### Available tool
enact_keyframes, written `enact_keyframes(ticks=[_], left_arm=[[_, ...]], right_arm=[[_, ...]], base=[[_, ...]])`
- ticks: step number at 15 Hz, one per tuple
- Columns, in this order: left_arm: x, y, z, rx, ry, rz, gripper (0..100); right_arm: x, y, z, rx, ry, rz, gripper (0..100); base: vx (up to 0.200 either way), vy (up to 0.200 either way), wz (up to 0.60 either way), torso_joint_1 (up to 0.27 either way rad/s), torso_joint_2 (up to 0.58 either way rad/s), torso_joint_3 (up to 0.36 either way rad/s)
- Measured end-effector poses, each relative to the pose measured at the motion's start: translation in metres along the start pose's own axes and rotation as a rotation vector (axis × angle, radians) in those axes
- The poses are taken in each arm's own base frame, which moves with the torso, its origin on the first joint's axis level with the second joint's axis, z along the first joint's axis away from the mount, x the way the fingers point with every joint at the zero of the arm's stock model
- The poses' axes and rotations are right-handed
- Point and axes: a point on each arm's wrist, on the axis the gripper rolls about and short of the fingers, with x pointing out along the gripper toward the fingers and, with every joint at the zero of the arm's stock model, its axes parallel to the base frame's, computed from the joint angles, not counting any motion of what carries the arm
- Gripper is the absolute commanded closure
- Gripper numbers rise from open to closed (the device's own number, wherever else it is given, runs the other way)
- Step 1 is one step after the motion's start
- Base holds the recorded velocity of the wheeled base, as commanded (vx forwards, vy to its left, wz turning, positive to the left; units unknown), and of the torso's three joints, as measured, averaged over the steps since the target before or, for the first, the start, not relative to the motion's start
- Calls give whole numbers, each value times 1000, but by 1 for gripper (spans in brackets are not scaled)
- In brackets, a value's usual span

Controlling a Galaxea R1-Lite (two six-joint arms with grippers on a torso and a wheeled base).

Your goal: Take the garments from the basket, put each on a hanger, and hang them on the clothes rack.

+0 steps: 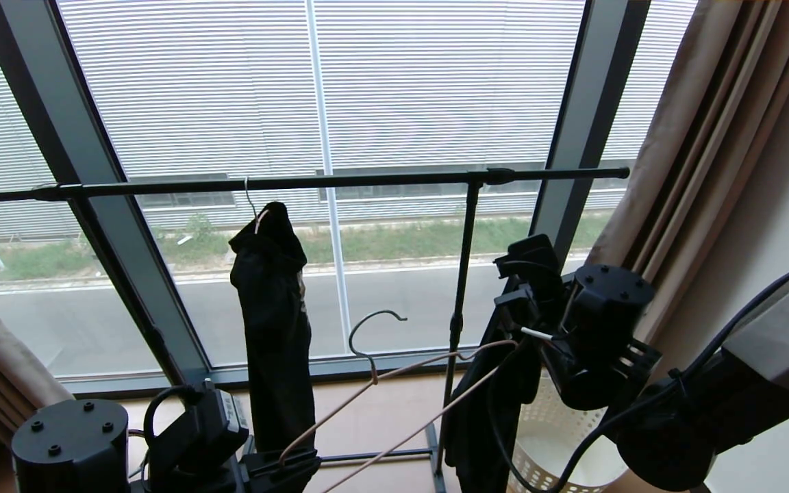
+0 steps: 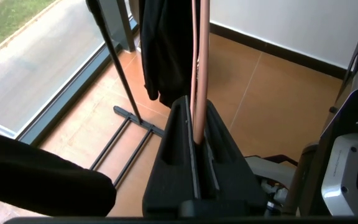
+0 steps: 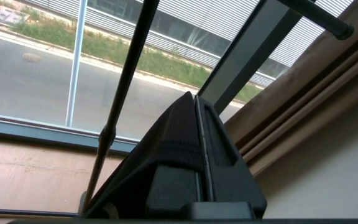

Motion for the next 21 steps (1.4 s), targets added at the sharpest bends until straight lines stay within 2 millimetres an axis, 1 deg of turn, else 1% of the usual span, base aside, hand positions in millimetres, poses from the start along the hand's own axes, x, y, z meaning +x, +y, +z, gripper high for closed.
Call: enact_keyframes(ticks=[5, 13, 16, 21], left_arm=[[5, 4, -1, 4, -17, 16, 100], [7, 11, -6, -19, 6, 44, 100], [5, 16, -4, -9, -26, 70, 100], [6, 16, -3, -4, -37, 73, 100]], right_arm=[[-10, 2, 6, 5, -13, 8, 100], [-21, 9, 9, 1, -23, 42, 100], [-22, 9, 9, 1, -24, 45, 100], [-22, 14, 5, -8, -15, 55, 100]], base=[[0, 0, 0, 0, 0, 0], [0, 0, 0, 0, 0, 0], [0, 0, 0, 0, 0, 0], [0, 0, 0, 0, 0, 0]])
